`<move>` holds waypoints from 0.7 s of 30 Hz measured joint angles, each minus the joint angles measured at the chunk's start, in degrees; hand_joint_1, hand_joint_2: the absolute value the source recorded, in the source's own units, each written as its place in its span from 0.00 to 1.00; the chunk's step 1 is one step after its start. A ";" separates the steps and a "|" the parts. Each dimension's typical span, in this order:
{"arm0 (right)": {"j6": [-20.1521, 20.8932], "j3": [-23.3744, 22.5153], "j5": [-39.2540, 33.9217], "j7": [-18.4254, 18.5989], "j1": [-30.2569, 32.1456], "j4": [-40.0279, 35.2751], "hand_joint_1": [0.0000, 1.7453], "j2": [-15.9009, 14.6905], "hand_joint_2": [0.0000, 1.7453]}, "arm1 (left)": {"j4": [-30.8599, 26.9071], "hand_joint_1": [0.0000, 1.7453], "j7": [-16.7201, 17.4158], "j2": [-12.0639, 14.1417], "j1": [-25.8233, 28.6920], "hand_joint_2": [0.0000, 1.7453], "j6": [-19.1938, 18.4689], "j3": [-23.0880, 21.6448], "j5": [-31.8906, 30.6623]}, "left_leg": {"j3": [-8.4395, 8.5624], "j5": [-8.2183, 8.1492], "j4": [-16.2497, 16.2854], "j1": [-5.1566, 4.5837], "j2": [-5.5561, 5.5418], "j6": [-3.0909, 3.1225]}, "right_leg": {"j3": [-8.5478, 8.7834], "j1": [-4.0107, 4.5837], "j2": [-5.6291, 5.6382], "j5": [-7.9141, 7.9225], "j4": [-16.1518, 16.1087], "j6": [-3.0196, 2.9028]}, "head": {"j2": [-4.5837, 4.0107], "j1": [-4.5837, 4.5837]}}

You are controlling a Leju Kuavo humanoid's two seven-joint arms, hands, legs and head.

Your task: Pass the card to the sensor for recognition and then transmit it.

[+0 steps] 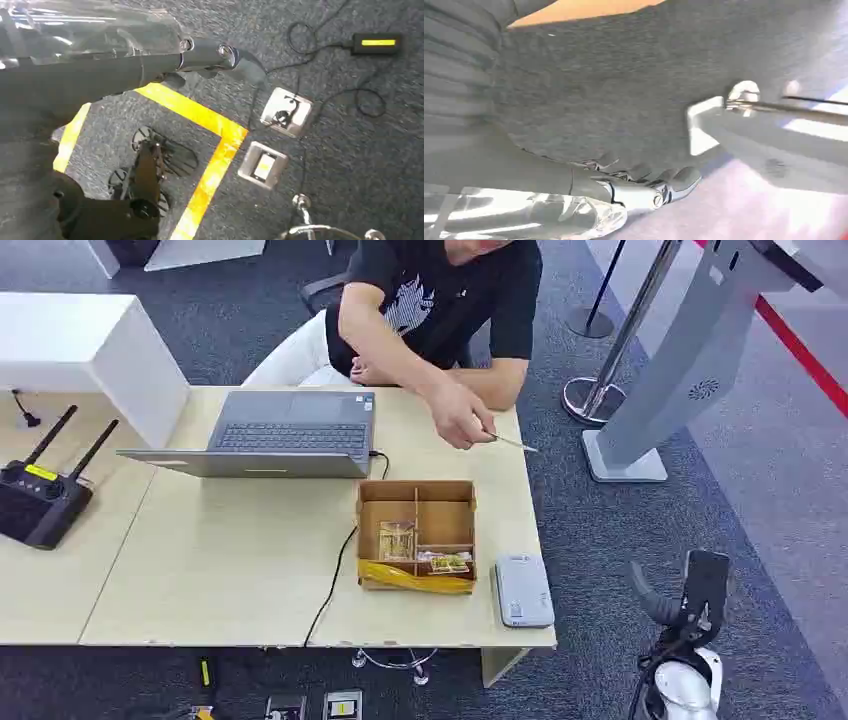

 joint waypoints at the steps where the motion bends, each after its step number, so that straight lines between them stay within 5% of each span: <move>1: -0.47 0.89 1.05 0.43 -0.30 -1.17 0.00 -0.17 1.00 | -0.17 0.00 -0.19 0.07 -0.24 1.00 0.15 -0.69 0.67 | 0.00 0.00 0.00 0.00 0.00 0.00 | 0.00 0.00 0.00 0.00 0.00 0.00 | 0.00 0.02; 21: -0.35 13.94 35.76 14.78 -4.24 -20.50 0.00 -3.02 1.00 | -2.95 0.00 -0.15 1.22 -4.06 1.00 -2.12 -9.20 2.25 | 0.01 0.02 0.01 0.00 -0.02 -0.01 | -0.01 0.00 -0.01 0.01 0.01 0.00 | 0.00 0.02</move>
